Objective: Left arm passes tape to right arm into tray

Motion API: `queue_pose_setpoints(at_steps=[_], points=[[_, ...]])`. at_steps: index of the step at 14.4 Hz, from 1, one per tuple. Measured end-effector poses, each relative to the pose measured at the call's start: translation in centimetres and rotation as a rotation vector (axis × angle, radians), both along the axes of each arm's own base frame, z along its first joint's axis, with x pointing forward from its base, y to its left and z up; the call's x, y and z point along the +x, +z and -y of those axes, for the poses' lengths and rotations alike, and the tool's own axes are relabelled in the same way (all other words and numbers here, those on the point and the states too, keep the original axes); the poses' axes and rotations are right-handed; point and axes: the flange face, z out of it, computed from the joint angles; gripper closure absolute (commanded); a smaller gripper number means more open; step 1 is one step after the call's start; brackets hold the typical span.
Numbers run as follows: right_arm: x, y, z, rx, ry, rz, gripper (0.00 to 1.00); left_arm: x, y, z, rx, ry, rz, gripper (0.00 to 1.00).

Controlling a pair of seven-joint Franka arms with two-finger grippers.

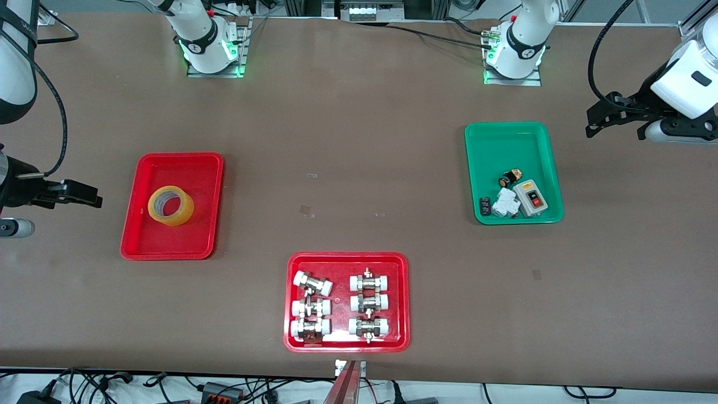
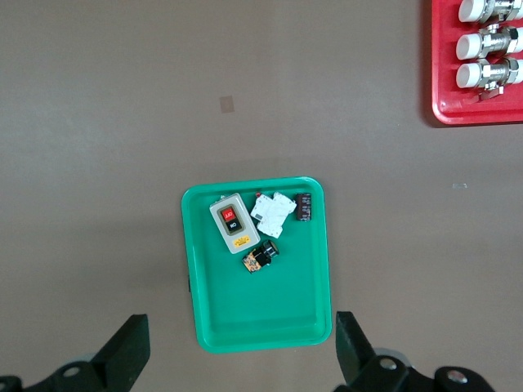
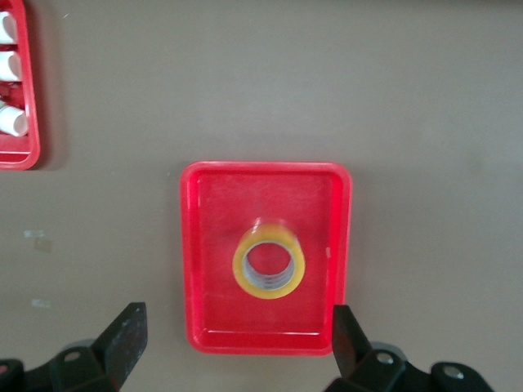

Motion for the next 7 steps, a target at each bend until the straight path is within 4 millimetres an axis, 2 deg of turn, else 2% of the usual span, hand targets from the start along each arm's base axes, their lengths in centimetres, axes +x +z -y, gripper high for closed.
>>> queue_pose_setpoints(at_steps=[4, 7], points=[[-0.2, 0.9, 0.5, -0.015, -0.011, 0.065, 0.0, 0.2, -0.3, -0.2, -0.001, 0.003, -0.005, 0.0], [-1.5, 0.9, 0.8, -0.024, -0.017, 0.081, 0.0, 0.2, -0.3, -0.3, -0.001, 0.003, -0.006, 0.0]])
